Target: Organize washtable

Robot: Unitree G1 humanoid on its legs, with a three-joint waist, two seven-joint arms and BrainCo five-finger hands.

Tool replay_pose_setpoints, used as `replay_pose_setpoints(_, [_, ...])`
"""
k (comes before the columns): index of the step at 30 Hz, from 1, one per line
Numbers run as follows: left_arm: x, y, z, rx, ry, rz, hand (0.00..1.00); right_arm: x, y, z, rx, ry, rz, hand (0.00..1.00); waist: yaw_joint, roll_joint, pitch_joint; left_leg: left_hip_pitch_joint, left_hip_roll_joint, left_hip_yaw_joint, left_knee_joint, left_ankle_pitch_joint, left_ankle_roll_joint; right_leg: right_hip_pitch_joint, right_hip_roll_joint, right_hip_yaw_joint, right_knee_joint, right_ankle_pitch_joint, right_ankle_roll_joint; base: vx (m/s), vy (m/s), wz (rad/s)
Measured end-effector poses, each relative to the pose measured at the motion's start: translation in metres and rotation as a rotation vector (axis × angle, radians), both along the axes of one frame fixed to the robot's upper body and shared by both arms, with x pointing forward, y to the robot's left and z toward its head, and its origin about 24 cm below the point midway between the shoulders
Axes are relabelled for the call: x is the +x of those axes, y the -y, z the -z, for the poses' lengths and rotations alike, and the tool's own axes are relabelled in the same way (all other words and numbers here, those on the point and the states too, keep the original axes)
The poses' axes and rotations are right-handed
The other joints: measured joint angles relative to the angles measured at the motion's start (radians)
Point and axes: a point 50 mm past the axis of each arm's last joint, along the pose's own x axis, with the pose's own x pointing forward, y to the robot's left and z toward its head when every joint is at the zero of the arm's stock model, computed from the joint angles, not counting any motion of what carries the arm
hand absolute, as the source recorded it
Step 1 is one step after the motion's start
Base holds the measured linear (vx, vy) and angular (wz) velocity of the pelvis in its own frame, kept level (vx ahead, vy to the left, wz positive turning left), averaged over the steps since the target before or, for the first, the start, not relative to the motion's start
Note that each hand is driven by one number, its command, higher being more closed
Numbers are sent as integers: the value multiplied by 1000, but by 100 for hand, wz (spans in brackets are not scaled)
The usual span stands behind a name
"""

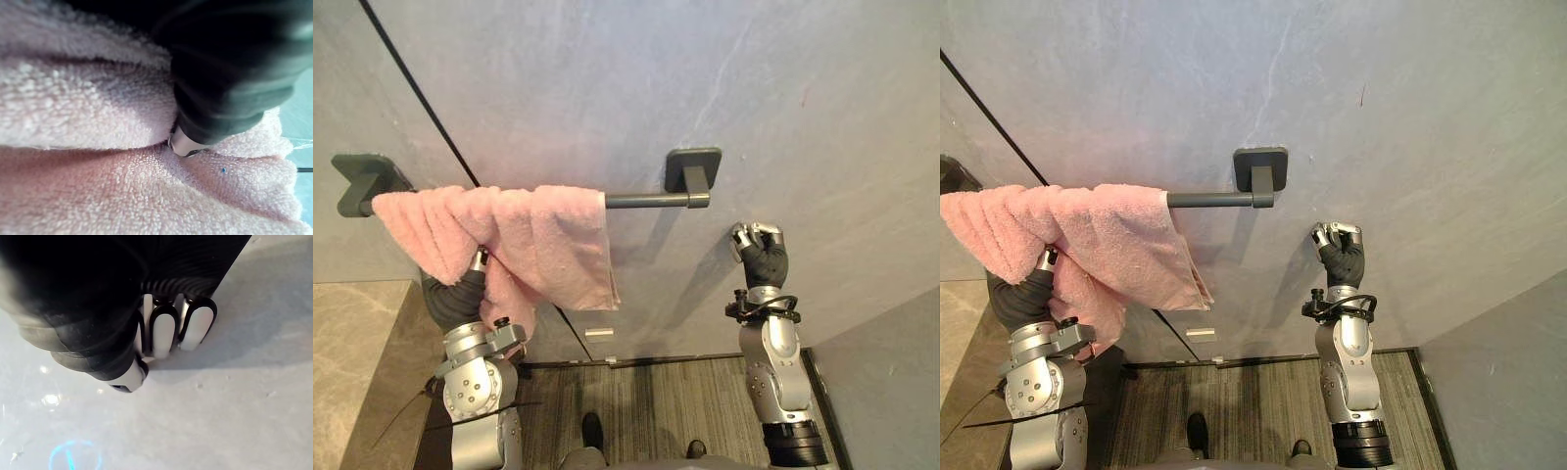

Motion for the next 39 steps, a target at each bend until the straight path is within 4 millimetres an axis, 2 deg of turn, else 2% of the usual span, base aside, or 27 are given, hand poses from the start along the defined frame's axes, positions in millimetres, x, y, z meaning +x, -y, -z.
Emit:
replay_pose_setpoints(9, [3,21,2,-81,17,160,100,-2,4,-3,0,11,21,100,-2,0,-1,0,0,0,0,0,0,-3,0,0,-2,0,0,0,0,0])
replay_pose_setpoints(10, [3,25,2,-97,24,197,0,-2,4,-3,0,10,24,0,-2,0,-2,0,0,0,0,0,0,-3,0,0,-2,0,0,0,0,0])
replay_pose_setpoints(16, [4,32,3,-127,27,246,0,-4,6,1,2,-4,30,0,-5,1,-6,0,0,1,0,0,0,-3,0,0,-2,0,0,0,0,0])
replay_pose_setpoints(23, [2,32,4,-110,14,251,0,-4,5,5,0,-18,20,0,-25,1,-7,4,1,8,0,0,0,-3,0,5,-2,2,-1,0,0,-1])
replay_pose_setpoints(30, [0,29,5,10,-26,195,0,-15,8,27,-13,-103,4,0,-27,6,-28,5,1,10,0,0,0,-3,0,6,-3,3,-2,0,0,-1])
replay_pose_setpoints(39, [-16,15,23,154,-176,132,0,-35,10,55,-29,-219,-53,0,-25,12,-38,13,1,9,0,0,0,13,1,2,-15,6,-1,0,0,0])
